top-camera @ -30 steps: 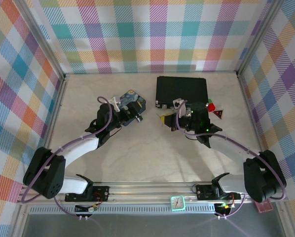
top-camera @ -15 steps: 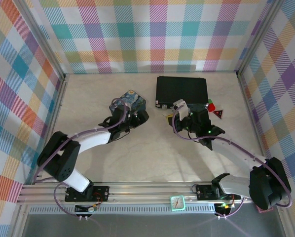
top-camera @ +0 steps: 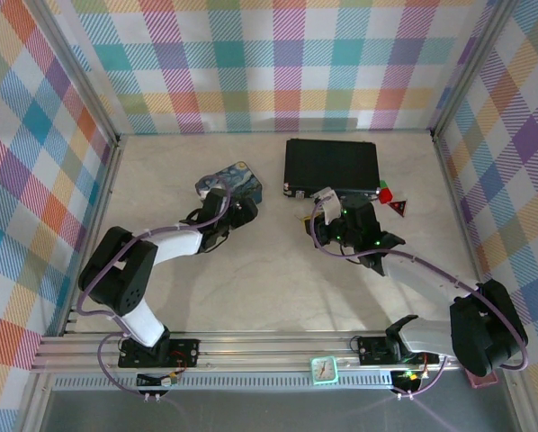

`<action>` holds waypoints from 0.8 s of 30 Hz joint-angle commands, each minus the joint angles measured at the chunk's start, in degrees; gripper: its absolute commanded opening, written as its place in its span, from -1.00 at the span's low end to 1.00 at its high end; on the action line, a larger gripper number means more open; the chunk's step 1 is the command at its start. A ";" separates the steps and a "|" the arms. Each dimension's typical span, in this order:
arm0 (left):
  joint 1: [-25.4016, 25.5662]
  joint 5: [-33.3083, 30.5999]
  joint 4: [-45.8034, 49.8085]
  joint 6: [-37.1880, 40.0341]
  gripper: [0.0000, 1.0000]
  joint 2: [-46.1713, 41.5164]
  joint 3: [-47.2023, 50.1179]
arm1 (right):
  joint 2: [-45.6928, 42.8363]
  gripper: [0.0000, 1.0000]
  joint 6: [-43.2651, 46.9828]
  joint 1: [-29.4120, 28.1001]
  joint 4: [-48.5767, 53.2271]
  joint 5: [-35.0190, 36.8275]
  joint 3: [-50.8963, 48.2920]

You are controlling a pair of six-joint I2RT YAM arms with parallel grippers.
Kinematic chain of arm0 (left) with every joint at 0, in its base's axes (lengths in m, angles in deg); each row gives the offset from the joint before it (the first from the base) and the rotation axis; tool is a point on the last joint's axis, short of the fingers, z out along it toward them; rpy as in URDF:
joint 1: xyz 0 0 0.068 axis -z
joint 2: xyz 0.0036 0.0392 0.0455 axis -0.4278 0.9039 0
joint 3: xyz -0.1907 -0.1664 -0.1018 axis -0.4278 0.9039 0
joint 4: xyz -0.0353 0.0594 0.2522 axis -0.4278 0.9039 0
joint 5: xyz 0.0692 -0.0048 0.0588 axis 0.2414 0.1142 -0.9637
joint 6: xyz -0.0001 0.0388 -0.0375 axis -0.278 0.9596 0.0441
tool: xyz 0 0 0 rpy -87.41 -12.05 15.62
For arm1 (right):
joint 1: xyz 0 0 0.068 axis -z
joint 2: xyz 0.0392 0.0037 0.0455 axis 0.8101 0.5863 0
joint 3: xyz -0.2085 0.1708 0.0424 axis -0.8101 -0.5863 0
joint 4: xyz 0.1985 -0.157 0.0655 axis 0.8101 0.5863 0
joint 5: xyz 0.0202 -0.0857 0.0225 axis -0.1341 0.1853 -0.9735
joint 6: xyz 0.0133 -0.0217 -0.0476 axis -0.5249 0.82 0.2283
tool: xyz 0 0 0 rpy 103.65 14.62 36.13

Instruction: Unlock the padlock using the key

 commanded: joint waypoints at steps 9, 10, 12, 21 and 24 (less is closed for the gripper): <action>0.61 0.86 -17.68 1.10 0.76 7.49 2.24 | -0.26 -1.00 -4.25 -0.38 -3.12 -1.41 -1.99; 0.73 0.55 -19.28 1.25 0.73 8.38 2.33 | -0.53 -1.00 -4.38 -0.41 -3.17 -1.31 -2.21; 0.96 0.19 -21.37 1.32 0.65 10.87 1.76 | -0.70 -1.00 -4.44 -0.40 -3.16 -0.58 -2.52; 1.43 -1.67 -28.95 0.86 0.31 18.74 0.46 | -1.65 -1.00 -4.50 -0.43 -2.77 -1.07 -1.16; 1.43 -0.81 -30.49 0.84 0.21 19.90 0.43 | -1.06 -1.00 -3.88 -0.43 -2.62 -1.08 -0.82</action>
